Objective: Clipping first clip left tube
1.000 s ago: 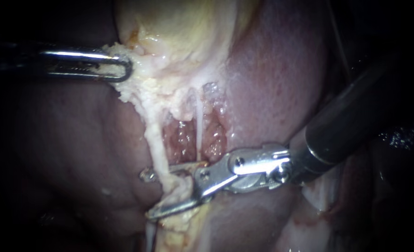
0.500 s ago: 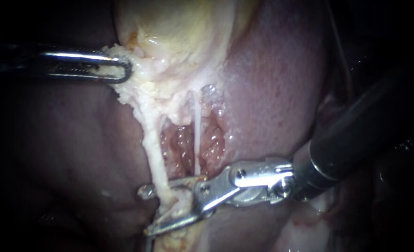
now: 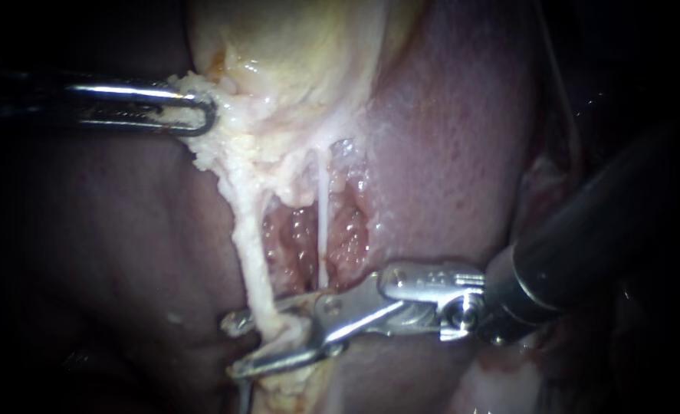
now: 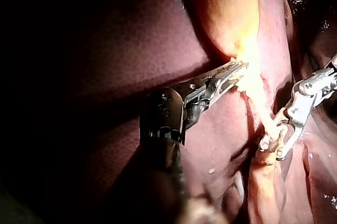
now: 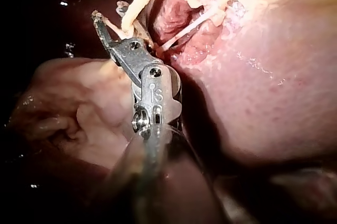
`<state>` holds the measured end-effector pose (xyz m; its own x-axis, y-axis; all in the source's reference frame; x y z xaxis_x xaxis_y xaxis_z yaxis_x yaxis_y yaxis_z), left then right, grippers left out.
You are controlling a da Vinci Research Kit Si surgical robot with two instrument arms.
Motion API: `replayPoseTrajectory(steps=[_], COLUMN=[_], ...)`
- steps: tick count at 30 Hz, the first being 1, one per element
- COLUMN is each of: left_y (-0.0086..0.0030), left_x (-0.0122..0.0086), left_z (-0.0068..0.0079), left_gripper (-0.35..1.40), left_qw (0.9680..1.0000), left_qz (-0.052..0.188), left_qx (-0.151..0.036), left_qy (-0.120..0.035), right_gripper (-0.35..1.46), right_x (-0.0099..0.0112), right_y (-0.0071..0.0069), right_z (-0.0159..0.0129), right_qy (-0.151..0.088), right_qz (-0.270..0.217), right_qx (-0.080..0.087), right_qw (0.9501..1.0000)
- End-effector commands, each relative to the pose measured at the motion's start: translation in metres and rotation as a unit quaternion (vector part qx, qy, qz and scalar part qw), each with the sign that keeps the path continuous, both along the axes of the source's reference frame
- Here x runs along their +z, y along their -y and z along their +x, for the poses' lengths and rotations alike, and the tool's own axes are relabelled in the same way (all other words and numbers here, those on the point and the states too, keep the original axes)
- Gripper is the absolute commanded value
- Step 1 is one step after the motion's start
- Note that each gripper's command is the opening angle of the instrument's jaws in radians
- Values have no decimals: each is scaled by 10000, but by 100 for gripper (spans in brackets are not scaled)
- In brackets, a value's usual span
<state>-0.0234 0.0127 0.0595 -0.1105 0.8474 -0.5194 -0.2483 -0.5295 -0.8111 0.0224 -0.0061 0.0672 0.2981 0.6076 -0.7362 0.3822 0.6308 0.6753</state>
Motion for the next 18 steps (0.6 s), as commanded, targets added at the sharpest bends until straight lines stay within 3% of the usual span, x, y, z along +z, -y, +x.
replayPoseTrajectory(steps=[1,5,18], left_y=[0,0,-1], left_x=[0,0,2], left_z=[0,0,0], left_gripper=[-35,-35,-35], left_qw=[10000,10000,10000], left_qz=[0,0,-1], left_qx=[0,0,0], left_qy=[0,0,0], right_gripper=[-6,-35,-35], right_x=[-1,-2,1], right_y=[0,0,-1], right_z=[0,-1,-3], right_qy=[32,228,336], right_qz=[56,421,559], right_qx=[-2,-18,-40], right_qw=[10000,9989,9979])
